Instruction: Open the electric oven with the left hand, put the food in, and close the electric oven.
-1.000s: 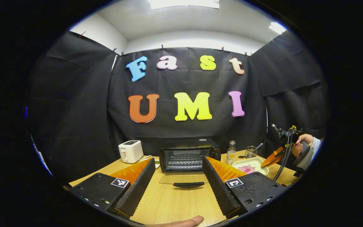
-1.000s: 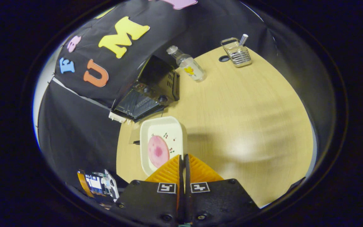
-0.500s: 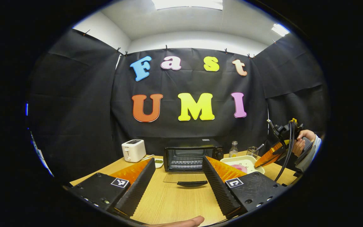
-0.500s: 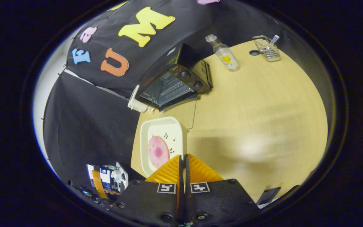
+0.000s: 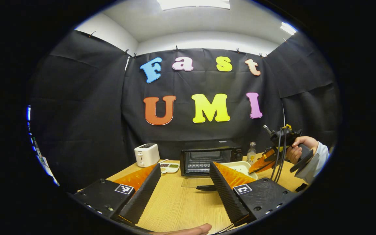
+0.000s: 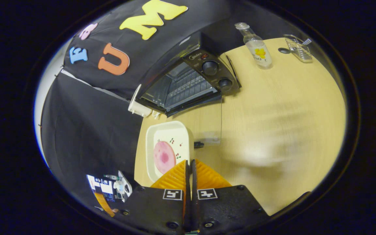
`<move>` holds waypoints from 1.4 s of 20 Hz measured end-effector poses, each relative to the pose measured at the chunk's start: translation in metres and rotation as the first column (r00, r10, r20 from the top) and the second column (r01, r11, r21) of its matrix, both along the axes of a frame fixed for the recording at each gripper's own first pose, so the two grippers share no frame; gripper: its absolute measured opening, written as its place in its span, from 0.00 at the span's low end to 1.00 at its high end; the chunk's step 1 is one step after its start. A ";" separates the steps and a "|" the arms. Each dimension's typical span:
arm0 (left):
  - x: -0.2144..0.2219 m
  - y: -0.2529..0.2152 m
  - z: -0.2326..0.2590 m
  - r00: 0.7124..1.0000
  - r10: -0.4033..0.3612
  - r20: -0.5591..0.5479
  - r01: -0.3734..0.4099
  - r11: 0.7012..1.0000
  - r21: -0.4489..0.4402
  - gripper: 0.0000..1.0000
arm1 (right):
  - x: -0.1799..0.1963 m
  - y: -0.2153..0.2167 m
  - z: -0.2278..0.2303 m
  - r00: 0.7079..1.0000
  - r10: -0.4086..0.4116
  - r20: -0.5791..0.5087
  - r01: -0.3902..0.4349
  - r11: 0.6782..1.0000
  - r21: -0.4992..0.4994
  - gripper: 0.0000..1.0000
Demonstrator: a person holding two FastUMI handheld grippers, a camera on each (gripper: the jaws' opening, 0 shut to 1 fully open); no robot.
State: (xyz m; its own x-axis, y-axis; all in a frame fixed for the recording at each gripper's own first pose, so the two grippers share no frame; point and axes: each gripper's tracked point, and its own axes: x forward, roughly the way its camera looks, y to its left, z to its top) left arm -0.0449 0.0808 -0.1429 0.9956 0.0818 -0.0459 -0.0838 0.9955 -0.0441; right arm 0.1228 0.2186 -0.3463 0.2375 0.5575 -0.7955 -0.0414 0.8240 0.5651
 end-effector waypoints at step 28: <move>0.065 0.053 -0.064 0.998 -0.020 -0.064 0.018 0.999 -0.029 0.96 | 0.220 0.100 -0.071 0.665 -0.728 0.167 0.666 0.680 0.308 0.05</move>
